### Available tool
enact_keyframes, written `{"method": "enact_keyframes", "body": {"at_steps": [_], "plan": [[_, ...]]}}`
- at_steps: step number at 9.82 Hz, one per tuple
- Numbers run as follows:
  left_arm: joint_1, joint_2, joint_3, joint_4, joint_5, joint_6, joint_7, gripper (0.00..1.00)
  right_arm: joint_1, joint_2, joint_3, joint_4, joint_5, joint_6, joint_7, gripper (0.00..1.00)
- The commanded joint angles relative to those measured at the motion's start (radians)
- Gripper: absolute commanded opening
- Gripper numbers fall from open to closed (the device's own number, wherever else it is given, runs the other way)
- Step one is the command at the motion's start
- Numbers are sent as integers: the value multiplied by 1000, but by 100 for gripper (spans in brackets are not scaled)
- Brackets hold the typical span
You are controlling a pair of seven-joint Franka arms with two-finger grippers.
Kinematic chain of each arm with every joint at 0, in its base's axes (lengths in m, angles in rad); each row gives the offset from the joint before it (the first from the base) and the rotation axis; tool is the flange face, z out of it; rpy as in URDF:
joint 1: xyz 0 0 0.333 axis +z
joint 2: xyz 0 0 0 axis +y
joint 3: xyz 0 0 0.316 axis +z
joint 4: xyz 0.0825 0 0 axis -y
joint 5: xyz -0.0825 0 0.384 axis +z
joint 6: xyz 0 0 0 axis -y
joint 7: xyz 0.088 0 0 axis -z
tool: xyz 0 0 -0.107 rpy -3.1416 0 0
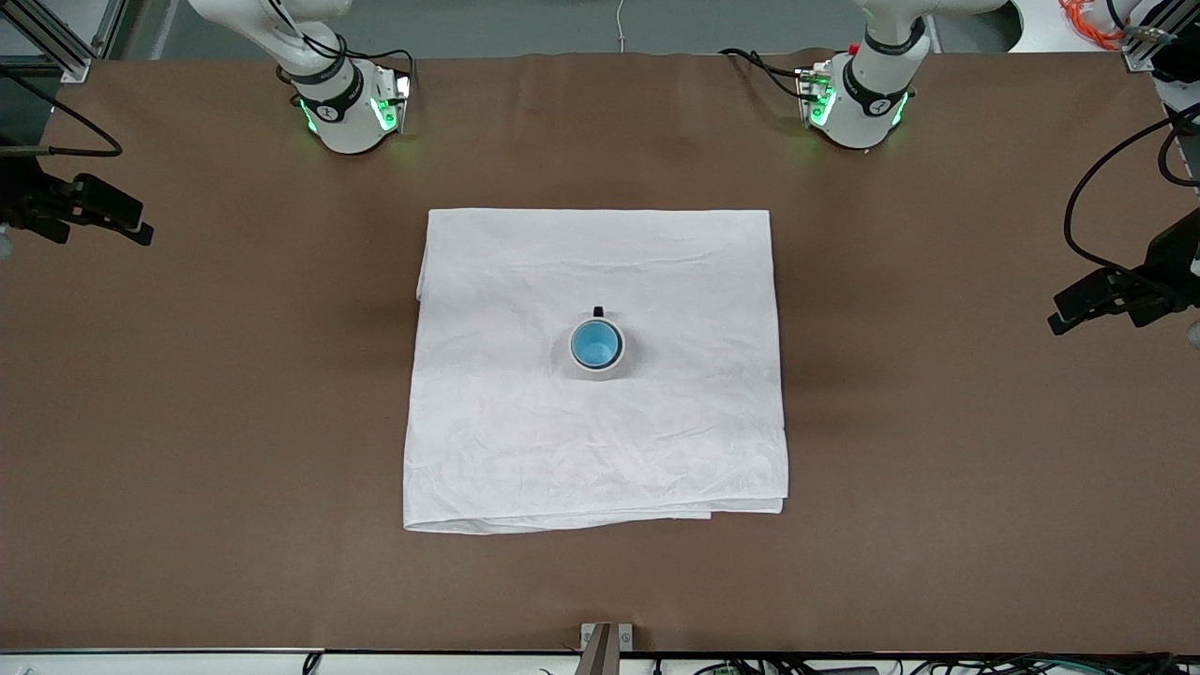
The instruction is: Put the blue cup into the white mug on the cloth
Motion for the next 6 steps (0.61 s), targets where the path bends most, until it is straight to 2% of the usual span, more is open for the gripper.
{"method": "enact_keyframes", "body": {"at_steps": [1, 2, 3, 6], "plan": [[17, -5, -7, 16, 5, -24, 9, 100, 0, -27, 1, -28, 3, -2, -23, 100], [77, -4, -70, 16, 5, -24, 9, 100, 0, -27, -1, -26, -7, -5, -22, 100], [90, -7, -94, 16, 3, -28, 8, 100, -19, -27, -10, -17, -1, -5, -37, 100], [92, -13, -97, 16, 3, -65, -6, 100, -21, -27, -7, 3, 2, -44, -50, 100]]}}
